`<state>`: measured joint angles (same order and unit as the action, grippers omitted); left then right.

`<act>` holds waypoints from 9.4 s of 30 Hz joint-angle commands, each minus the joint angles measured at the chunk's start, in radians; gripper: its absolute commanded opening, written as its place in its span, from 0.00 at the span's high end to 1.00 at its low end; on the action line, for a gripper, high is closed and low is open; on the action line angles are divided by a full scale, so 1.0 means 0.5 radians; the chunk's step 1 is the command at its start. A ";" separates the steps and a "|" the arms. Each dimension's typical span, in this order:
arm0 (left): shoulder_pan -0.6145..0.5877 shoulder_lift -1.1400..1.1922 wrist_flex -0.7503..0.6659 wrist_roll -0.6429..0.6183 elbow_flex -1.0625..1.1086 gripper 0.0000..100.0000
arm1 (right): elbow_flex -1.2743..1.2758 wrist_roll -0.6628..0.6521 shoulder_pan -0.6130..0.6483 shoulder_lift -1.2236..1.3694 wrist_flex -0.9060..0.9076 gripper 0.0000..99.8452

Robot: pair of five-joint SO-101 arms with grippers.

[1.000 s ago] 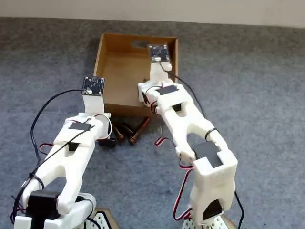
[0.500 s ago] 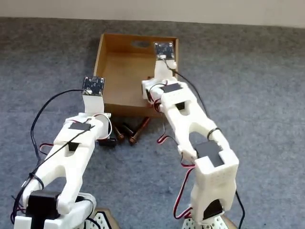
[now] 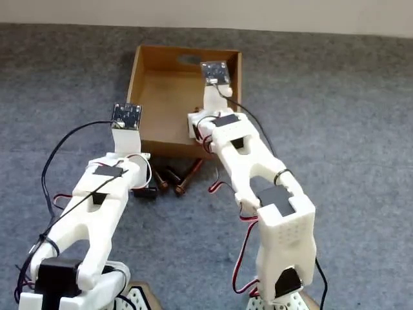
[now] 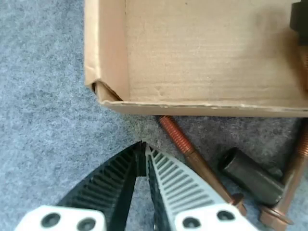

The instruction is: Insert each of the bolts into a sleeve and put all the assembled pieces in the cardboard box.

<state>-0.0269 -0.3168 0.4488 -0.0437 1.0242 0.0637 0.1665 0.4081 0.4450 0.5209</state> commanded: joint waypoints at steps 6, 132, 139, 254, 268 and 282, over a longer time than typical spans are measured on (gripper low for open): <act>0.029 -0.038 -0.031 -0.009 -0.014 0.99 | -0.094 -0.012 -0.026 -0.014 0.066 0.99; -0.140 -0.419 0.114 -0.009 0.051 0.99 | -0.661 -0.021 0.109 -1.119 2.012 0.99; -0.440 -0.486 0.114 -0.012 0.057 0.99 | 0.548 -0.028 0.434 -1.923 1.318 0.99; 0.103 0.149 1.455 0.123 -0.922 0.82 | 1.263 -0.460 -0.275 -1.082 0.959 0.99; 0.437 0.167 1.335 0.098 -0.799 0.82 | 1.827 -0.457 -0.275 -1.791 0.542 0.99; 0.207 0.167 1.071 -0.718 -0.698 0.82 | 1.834 -0.457 -0.275 -1.791 0.542 0.99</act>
<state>0.0882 -0.2294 0.9996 -0.3782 0.6836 0.9828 -0.0529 0.2839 -0.4158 0.8048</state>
